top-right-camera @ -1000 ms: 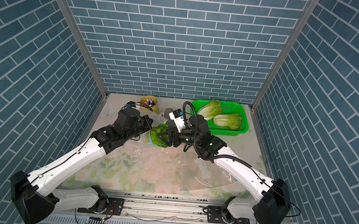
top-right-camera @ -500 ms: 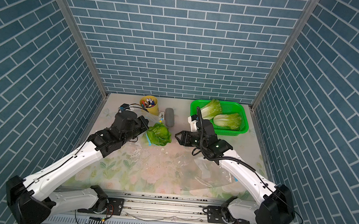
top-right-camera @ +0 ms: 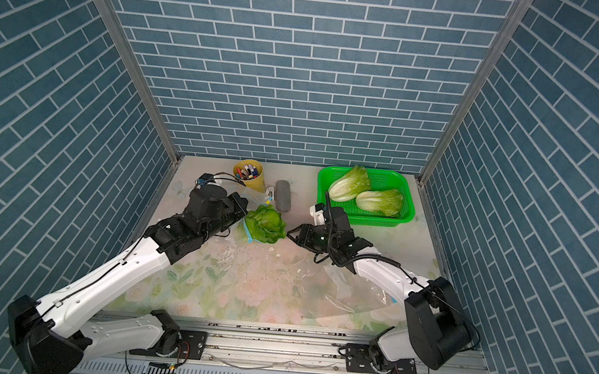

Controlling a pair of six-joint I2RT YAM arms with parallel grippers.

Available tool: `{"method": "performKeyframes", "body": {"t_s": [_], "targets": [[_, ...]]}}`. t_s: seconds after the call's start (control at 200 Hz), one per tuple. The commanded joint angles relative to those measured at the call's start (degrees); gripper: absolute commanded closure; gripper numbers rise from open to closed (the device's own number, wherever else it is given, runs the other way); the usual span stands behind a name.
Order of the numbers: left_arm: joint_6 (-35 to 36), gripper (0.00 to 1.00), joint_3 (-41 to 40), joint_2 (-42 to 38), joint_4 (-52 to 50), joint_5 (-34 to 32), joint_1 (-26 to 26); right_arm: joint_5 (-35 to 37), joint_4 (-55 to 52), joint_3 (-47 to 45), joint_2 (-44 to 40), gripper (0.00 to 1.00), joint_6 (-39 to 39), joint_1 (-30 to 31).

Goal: Put the chinese cabbages into a zipper bag and zip it
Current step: Adjust the zipper food storage bag at the center of the board.

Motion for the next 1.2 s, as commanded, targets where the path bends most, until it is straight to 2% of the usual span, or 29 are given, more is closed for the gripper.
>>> {"method": "performKeyframes", "body": {"t_s": [0.0, 0.395, 0.87, 1.195], "targets": [[-0.4, 1.0, 0.3, -0.7, 2.3, 0.3, 0.3, -4.8, 11.0, -0.4, 2.6, 0.54, 7.9, 0.4], [-2.1, 1.0, -0.1, -0.2, 4.4, 2.6, 0.3, -7.5, 20.3, -0.1, 7.6, 0.6, 15.1, 1.3], [-4.2, 1.0, -0.9, 0.3, 7.4, 4.6, -0.3, -6.0, 20.5, 2.8, 11.0, 0.7, 14.4, 2.7], [-4.2, 1.0, -1.3, 0.1, 7.4, 4.1, -0.4, -4.5, 19.6, 3.8, 11.4, 0.84, 13.3, 3.0]]}}
